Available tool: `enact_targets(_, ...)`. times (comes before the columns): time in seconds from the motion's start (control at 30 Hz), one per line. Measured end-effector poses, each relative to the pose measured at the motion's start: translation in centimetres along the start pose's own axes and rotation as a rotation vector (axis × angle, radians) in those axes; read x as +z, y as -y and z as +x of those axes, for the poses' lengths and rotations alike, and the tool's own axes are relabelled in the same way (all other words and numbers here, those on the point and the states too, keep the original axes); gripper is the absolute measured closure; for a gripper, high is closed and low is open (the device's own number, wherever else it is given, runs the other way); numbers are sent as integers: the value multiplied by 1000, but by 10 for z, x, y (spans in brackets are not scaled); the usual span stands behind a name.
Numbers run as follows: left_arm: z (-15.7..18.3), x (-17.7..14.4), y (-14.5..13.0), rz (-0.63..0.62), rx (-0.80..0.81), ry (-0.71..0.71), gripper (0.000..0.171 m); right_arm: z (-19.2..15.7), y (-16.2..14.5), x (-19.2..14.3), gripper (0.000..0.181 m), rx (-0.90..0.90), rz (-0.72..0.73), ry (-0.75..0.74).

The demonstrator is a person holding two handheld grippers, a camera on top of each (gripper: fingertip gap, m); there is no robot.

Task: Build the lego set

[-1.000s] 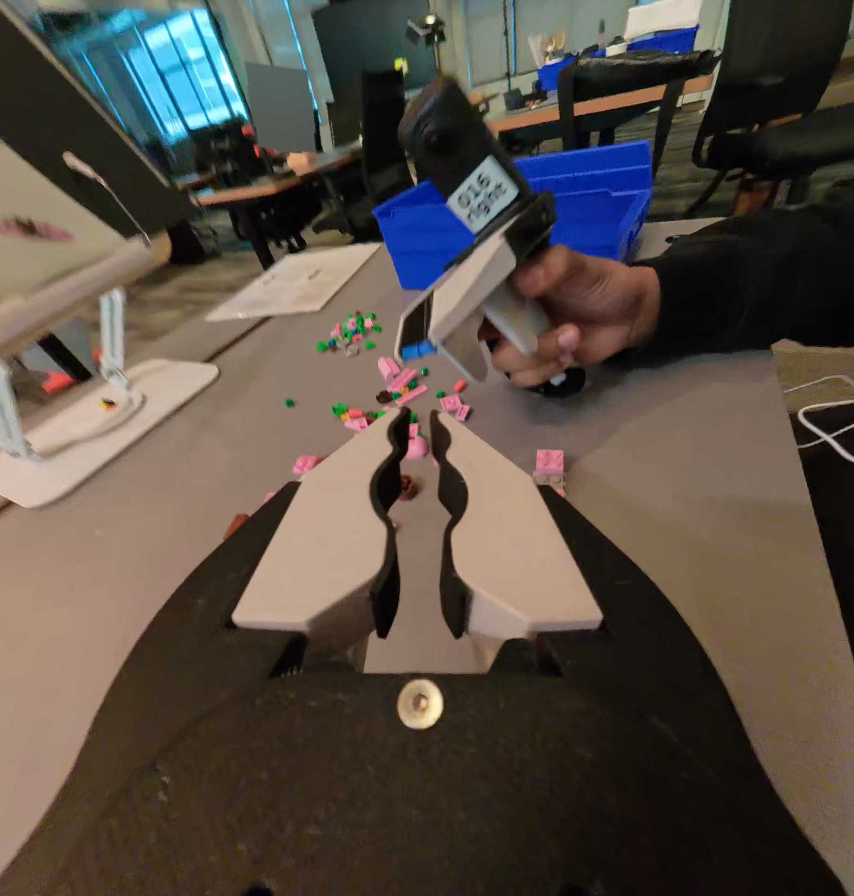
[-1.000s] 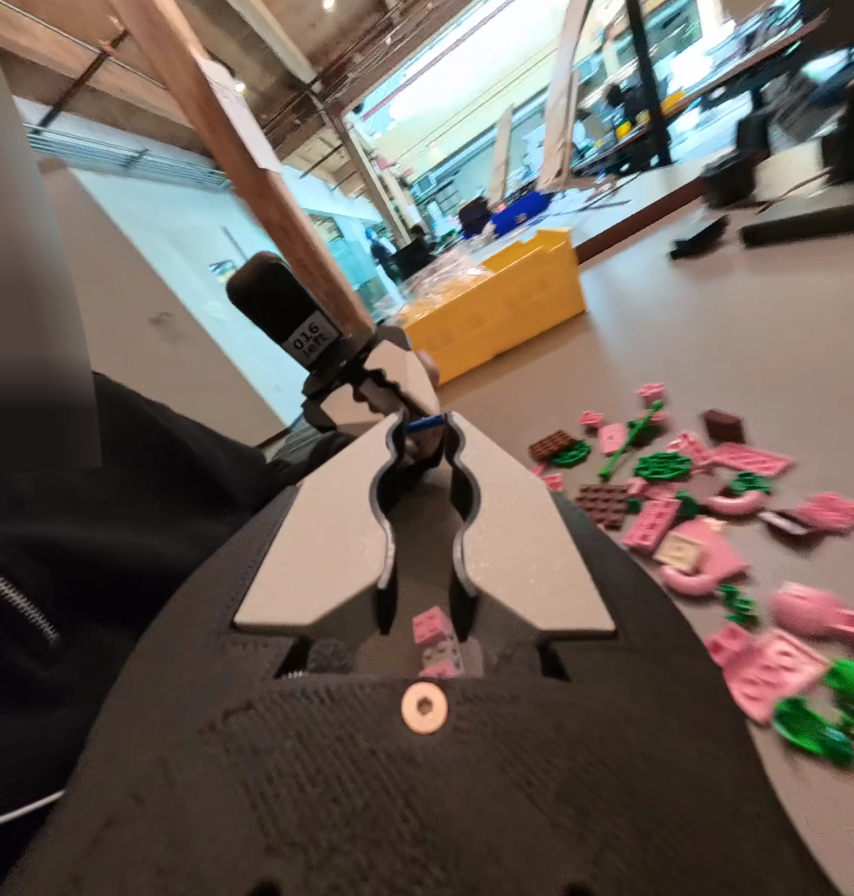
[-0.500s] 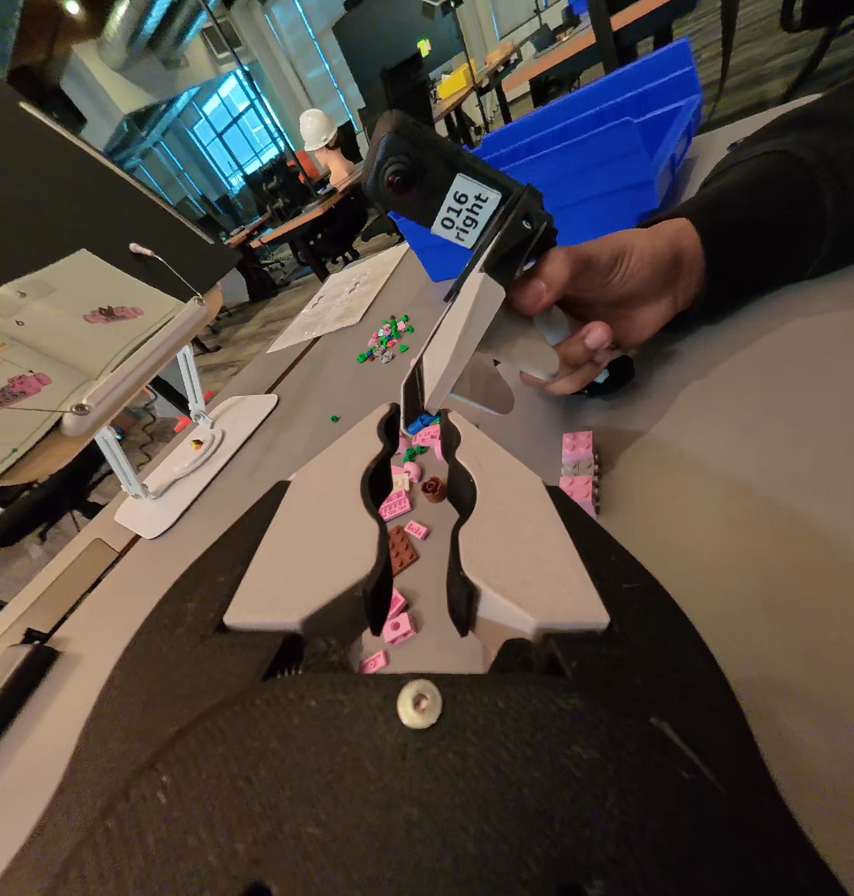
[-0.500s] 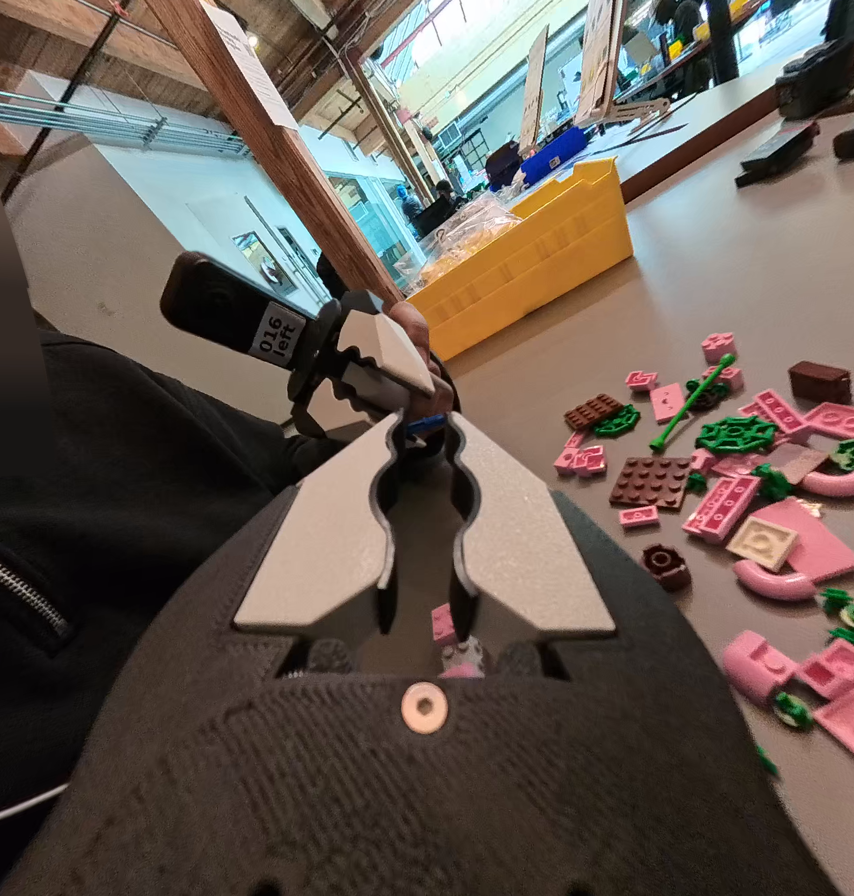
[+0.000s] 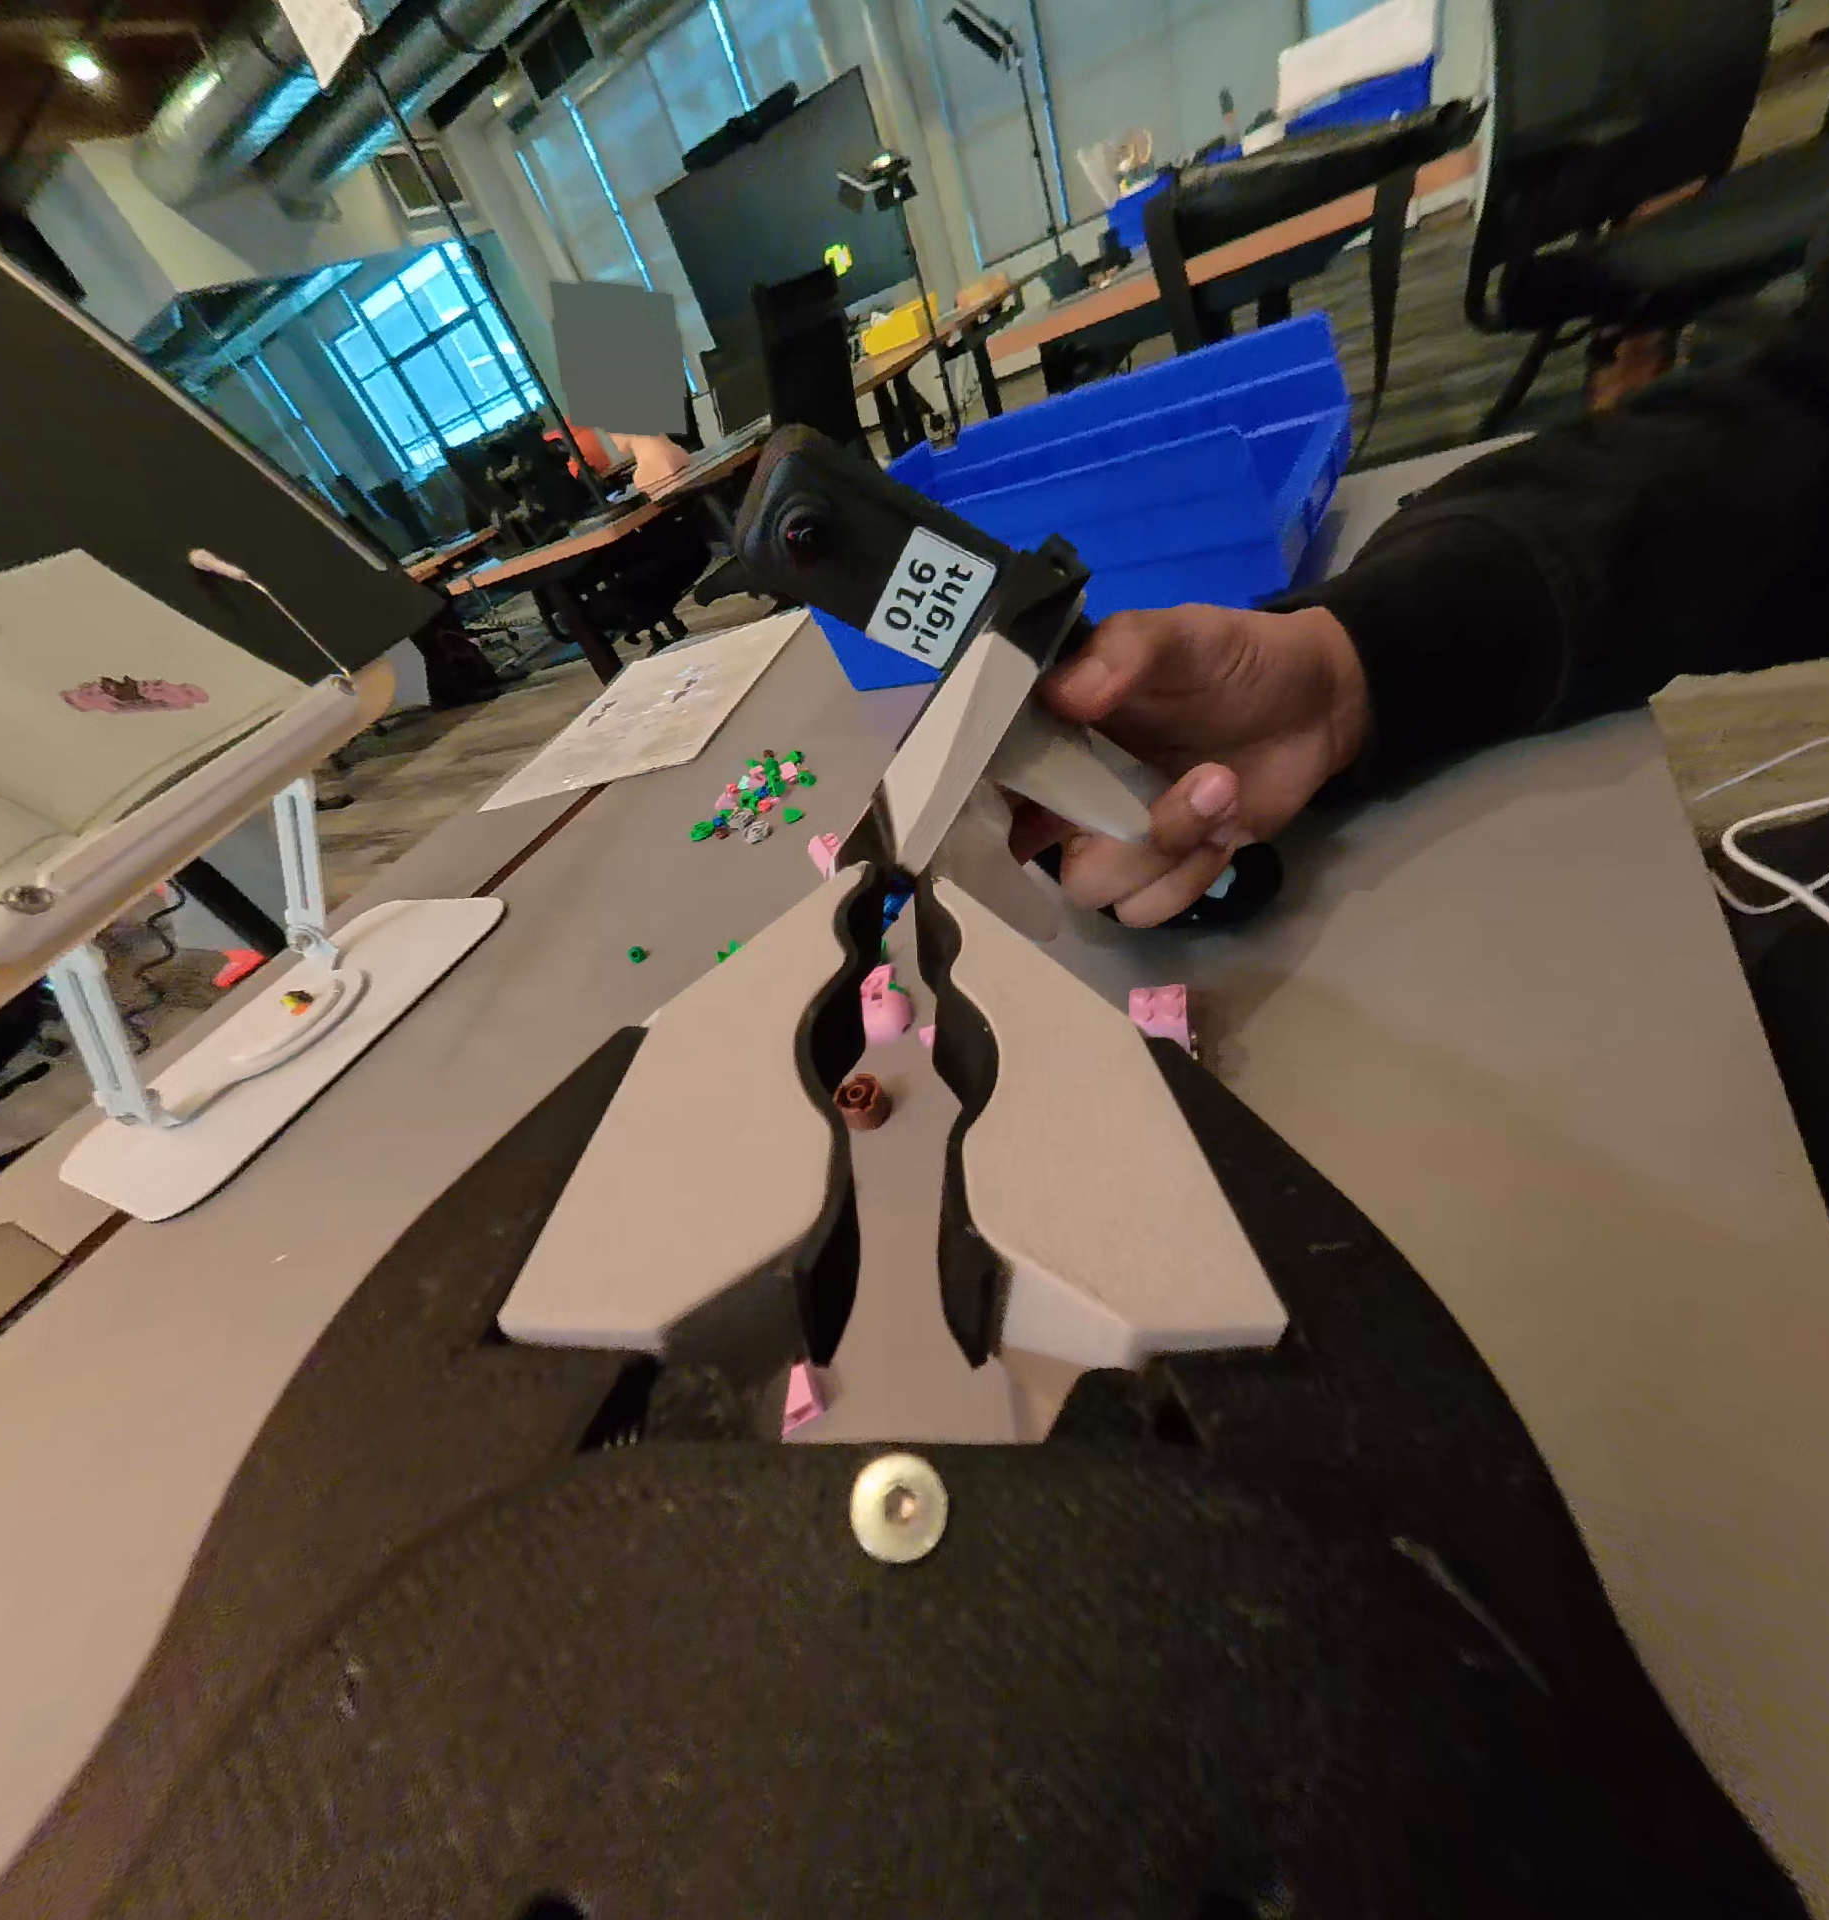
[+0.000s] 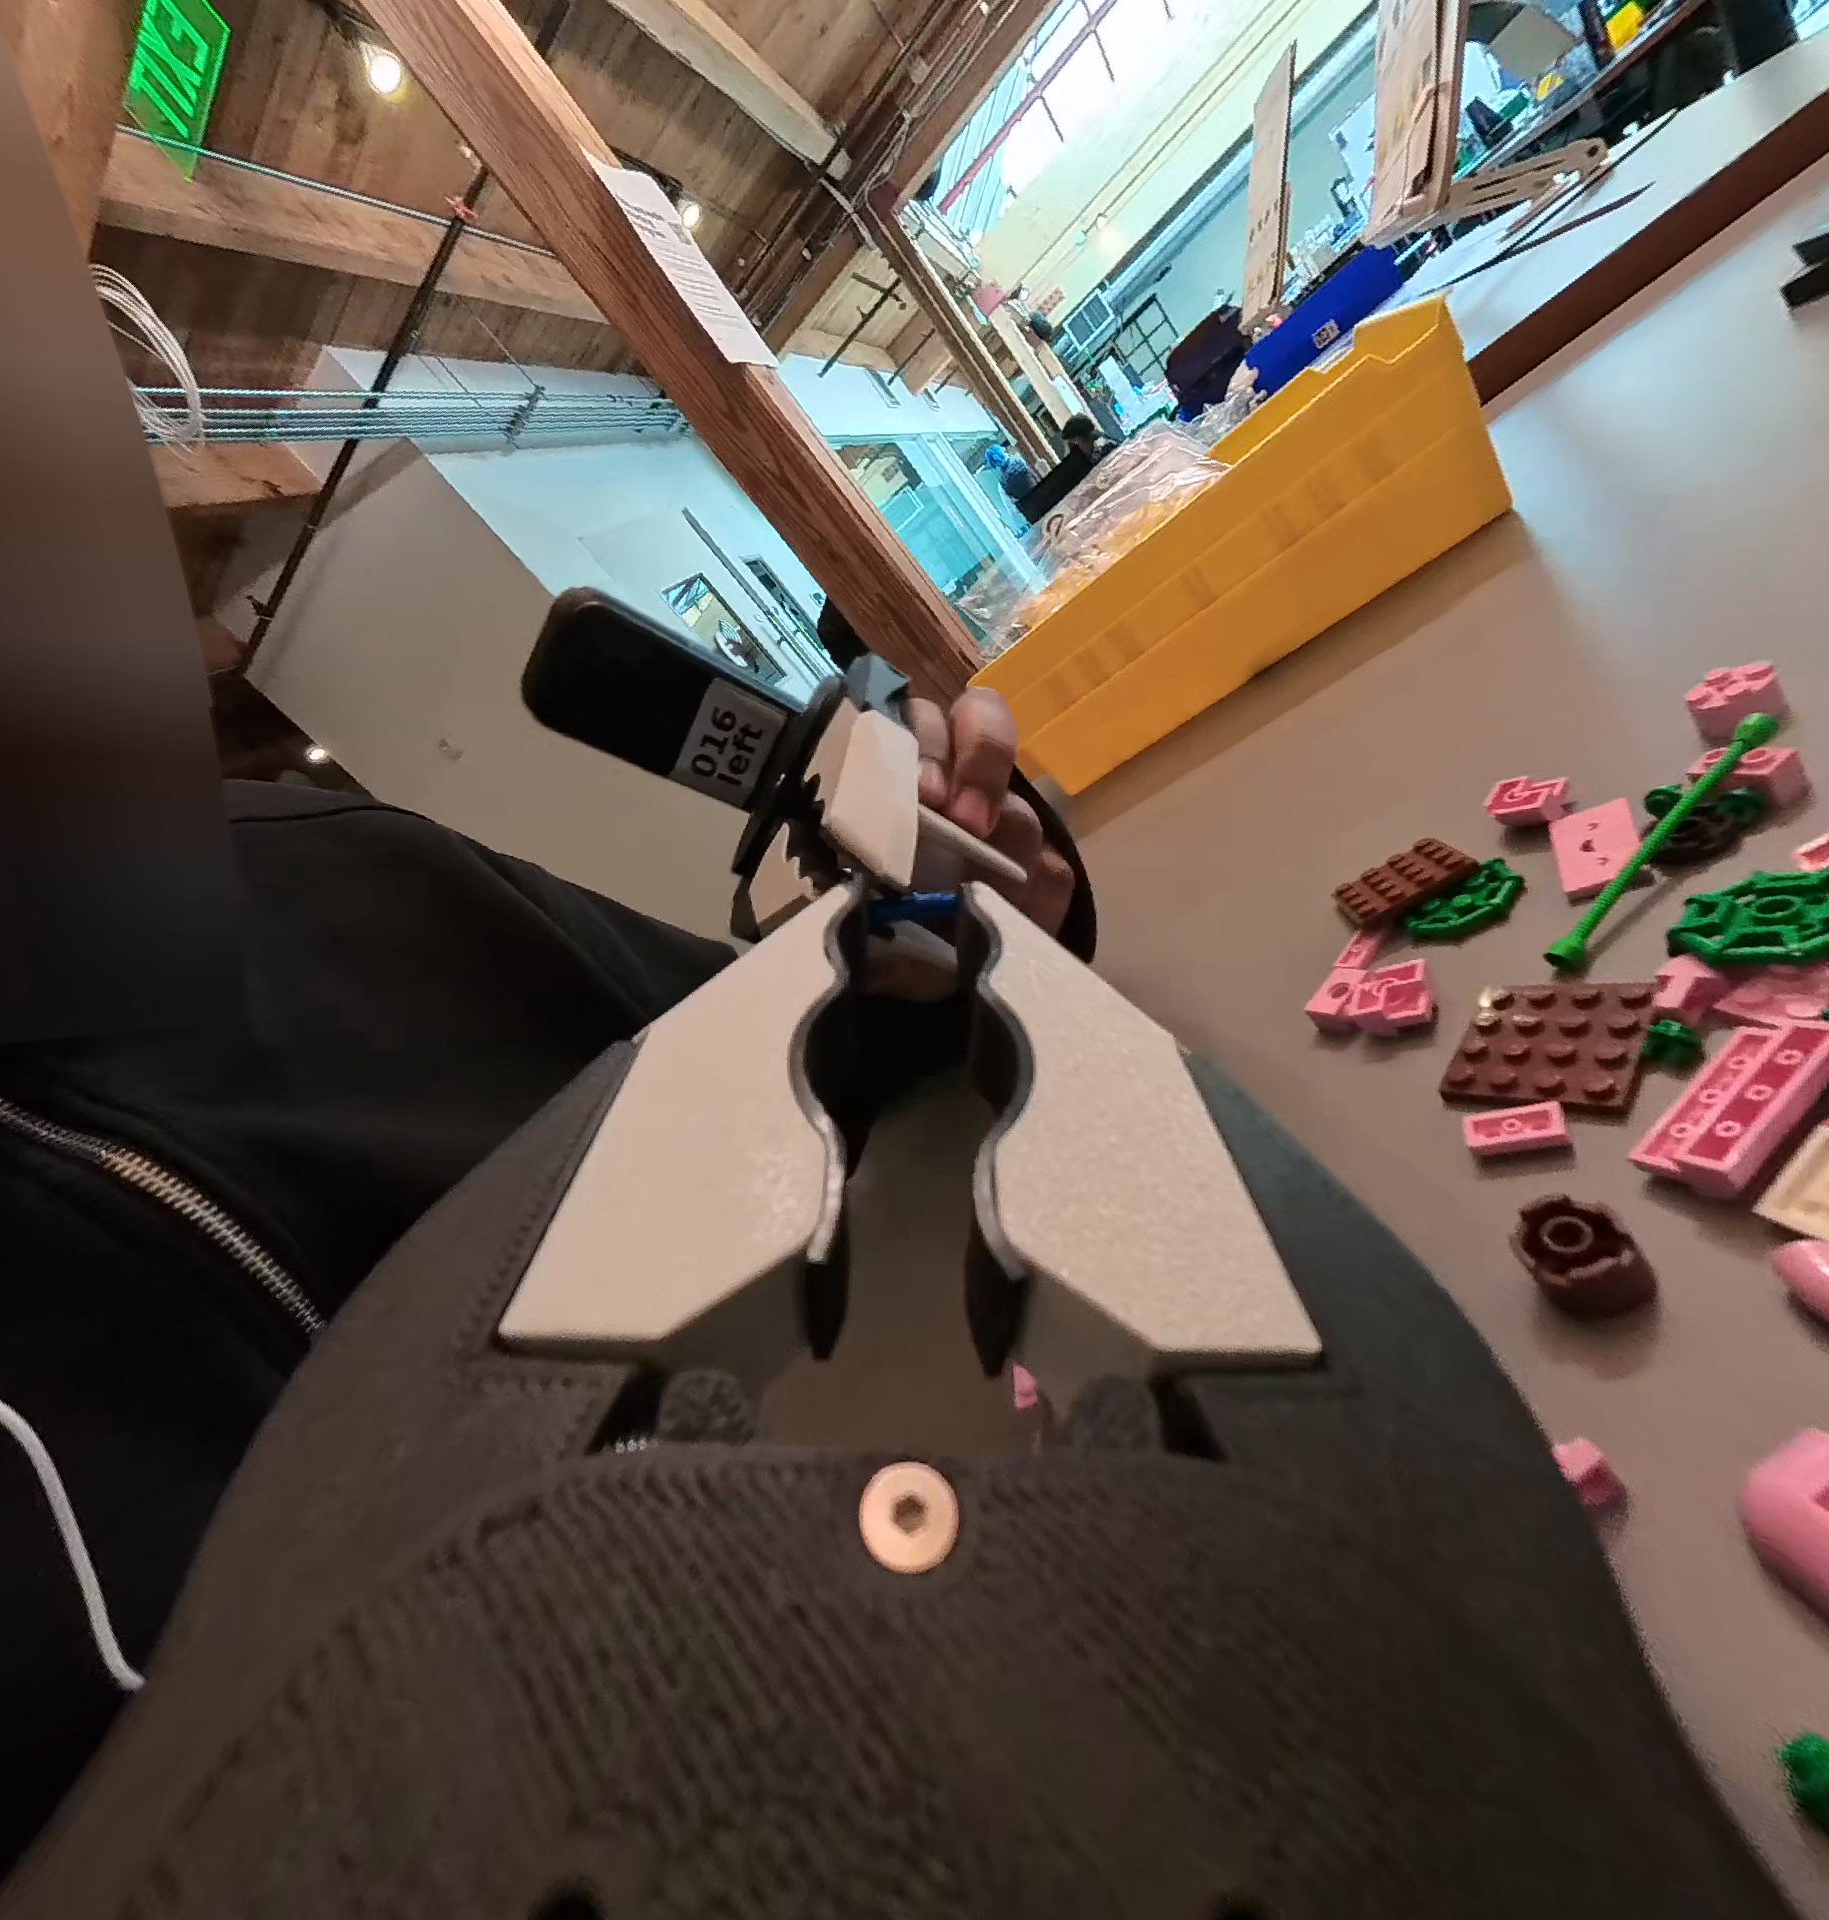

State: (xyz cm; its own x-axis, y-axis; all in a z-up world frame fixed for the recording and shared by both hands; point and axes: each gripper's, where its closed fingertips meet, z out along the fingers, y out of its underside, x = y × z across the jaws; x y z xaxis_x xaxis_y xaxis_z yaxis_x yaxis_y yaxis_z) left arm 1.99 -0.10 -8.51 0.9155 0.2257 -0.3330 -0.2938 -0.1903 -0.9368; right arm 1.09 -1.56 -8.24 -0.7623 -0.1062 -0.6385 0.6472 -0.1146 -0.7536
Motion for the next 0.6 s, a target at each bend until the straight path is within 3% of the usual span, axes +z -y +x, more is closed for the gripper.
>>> enact_targets(0.1, -7, -5, 2, 28, -47, 4, 169, -13, 0, 1, 139, -16, -6, 70)
enact_targets(0.27, -19, -14, 13, 129, -202, -14, 169, -19, 7, -1, 143, -23, 32, 98)
enact_targets(0.33, -25, -19, 22, 211, -340, -54, 169, -16, 13, -4, 142, -83, 63, 51)
enact_targets(0.5, -36, -27, 37, 452, -835, -272, 170, -15, 26, -12, 145, -621, 61, -274)
enact_targets(0.6, -32, -23, 39, 507, -1009, -405, 170, -26, 29, -10, 148, -925, 51, -409)
